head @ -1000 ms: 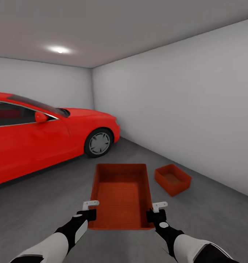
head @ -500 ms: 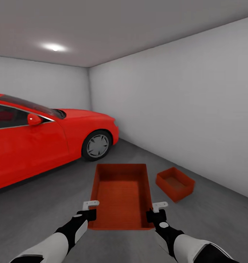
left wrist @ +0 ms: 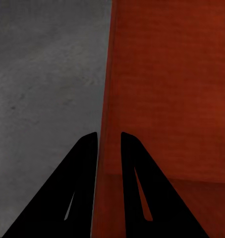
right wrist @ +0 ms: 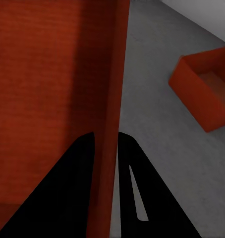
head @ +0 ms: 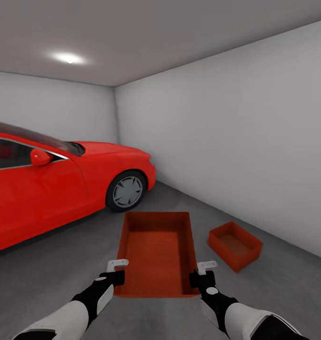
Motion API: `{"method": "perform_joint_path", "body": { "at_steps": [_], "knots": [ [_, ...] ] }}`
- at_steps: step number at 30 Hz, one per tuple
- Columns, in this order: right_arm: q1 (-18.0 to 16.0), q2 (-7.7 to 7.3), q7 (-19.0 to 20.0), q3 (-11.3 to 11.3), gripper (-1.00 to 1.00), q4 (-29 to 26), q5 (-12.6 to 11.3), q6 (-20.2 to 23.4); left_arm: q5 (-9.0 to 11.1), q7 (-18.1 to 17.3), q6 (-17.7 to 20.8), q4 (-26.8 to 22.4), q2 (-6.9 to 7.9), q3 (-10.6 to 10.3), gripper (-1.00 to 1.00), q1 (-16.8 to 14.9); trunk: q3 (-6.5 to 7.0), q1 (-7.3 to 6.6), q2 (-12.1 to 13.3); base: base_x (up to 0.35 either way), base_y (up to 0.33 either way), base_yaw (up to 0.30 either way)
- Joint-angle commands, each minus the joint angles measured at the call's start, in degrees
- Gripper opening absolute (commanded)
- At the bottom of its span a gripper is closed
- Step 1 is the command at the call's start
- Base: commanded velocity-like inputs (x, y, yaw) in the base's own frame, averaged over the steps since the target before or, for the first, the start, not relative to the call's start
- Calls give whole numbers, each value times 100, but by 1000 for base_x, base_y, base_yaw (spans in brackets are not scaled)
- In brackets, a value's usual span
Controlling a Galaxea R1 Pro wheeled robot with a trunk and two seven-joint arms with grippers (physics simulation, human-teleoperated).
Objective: Move the two storage containers from the living room to the garage. In the garage, place one container on the floor and stack the other container on top of it (either order is fine).
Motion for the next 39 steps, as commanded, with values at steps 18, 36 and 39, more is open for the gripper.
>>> {"method": "perform_joint_path", "body": {
  "at_steps": [18,36,39],
  "knots": [
    [-2,16,35,-148,-100,3,35,7,-32,53,-445,-29,-4,173,-100,-3,-8,4,-6,313,124,-161],
    [-2,16,35,-148,-100,3,35,6,-32,53,-445,-31,-4,173,-100,-3,-8,4,-6,313,144,-283],
    [-2,16,35,-148,-100,3,35,6,-32,53,-446,-30,-4,174,-100,-3,-8,4,-6,313,162,-283]
  ]
}}
